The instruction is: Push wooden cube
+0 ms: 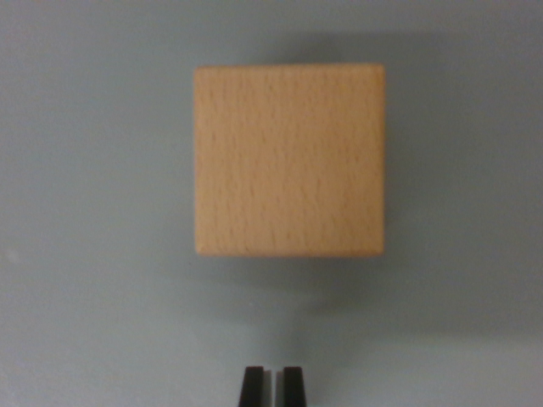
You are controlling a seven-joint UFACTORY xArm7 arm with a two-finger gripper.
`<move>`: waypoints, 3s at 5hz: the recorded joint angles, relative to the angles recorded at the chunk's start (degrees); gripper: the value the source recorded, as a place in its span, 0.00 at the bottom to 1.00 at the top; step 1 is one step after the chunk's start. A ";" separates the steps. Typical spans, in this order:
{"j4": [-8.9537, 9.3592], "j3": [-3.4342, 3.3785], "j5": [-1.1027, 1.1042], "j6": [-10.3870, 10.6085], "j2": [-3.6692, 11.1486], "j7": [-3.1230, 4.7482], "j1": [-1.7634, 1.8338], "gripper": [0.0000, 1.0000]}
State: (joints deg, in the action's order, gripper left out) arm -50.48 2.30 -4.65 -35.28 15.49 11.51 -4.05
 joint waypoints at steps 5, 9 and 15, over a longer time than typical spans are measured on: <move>-0.13 0.00 0.00 -0.04 0.08 -0.01 0.00 1.00; -1.98 -0.04 0.03 -0.74 1.23 -0.14 0.02 1.00; -7.77 -0.17 0.14 -2.92 4.83 -0.54 0.07 1.00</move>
State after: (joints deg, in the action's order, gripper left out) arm -58.25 2.14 -4.52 -38.20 20.33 10.97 -3.97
